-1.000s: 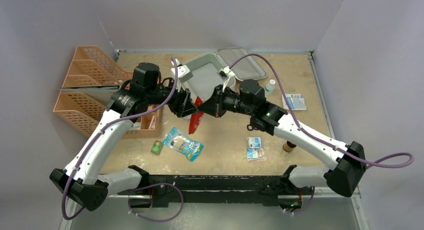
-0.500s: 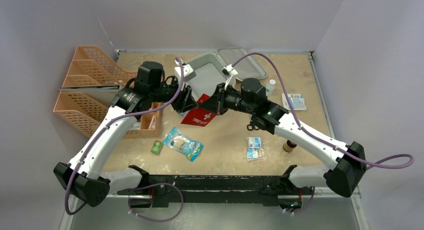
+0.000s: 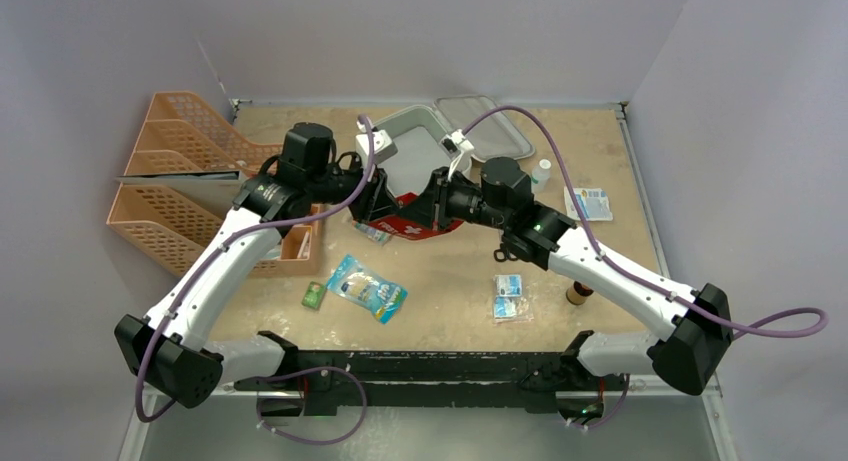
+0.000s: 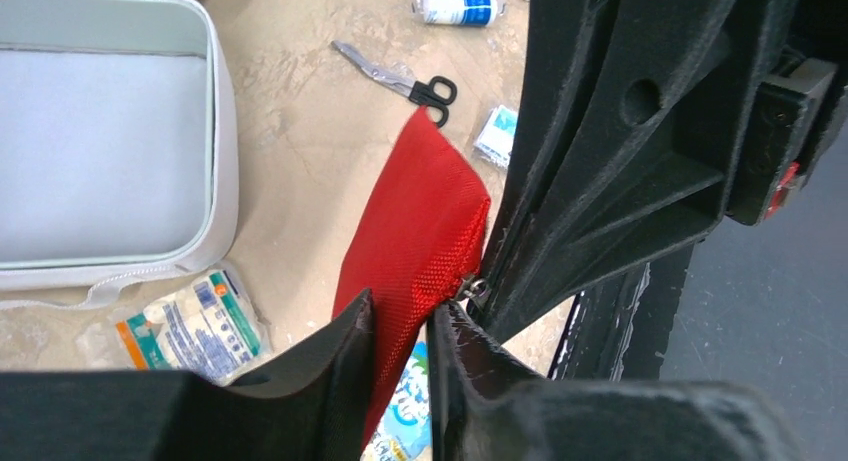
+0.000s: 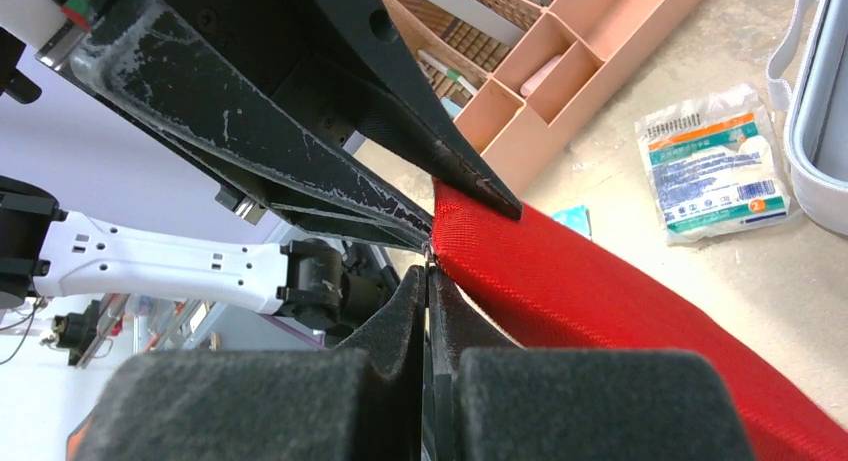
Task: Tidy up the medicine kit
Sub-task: Zip the medicine pouch.
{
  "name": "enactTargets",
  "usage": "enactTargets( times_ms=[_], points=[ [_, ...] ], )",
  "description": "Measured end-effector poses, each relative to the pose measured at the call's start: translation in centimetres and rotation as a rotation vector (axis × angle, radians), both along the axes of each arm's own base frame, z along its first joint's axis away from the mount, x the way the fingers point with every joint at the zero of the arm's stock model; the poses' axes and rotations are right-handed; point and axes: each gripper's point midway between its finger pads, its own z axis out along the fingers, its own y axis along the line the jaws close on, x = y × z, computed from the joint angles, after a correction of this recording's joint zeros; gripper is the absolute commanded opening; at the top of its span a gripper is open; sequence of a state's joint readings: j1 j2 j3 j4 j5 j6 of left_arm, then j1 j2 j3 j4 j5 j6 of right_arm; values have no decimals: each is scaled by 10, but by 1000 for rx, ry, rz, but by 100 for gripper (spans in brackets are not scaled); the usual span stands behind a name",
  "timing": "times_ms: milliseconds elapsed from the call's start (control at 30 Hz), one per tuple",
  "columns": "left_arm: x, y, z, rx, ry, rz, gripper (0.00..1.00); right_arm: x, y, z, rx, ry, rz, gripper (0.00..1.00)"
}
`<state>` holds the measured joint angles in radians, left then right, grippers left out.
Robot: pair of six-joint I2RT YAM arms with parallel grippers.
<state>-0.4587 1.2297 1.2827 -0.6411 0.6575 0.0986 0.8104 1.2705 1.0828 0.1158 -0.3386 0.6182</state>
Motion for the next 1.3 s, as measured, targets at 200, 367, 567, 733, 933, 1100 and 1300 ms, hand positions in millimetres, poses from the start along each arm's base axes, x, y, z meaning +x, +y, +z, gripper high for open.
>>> enactTargets(
  times_ms=[200, 367, 567, 733, 933, 1100, 1300],
  points=[
    [-4, -7, 7, -46, -24, -45, 0, 3, -2, -3, -14, -10, -13, 0],
    [-10, -10, 10, -91, -52, -76, 0, 4, -5, -6, -37, -11, -34, 0],
    [-12, -13, 14, -115, -65, -99, 0, 7, -16, -6, -59, -26, -85, 0],
    [-17, -14, 16, -126, -63, -123, 0, 8, -20, -6, -69, -41, -104, 0],
    [-21, -14, 16, -135, -59, -142, 0, 11, -26, -14, -109, -41, -122, 0],
    [-25, -13, 21, -155, -49, -125, 0, 10, -26, -18, -122, -30, -120, 0],
    [-26, -11, 31, -180, -53, -88, 0, 15, -30, -29, -146, 4, -133, 0]
  ],
)
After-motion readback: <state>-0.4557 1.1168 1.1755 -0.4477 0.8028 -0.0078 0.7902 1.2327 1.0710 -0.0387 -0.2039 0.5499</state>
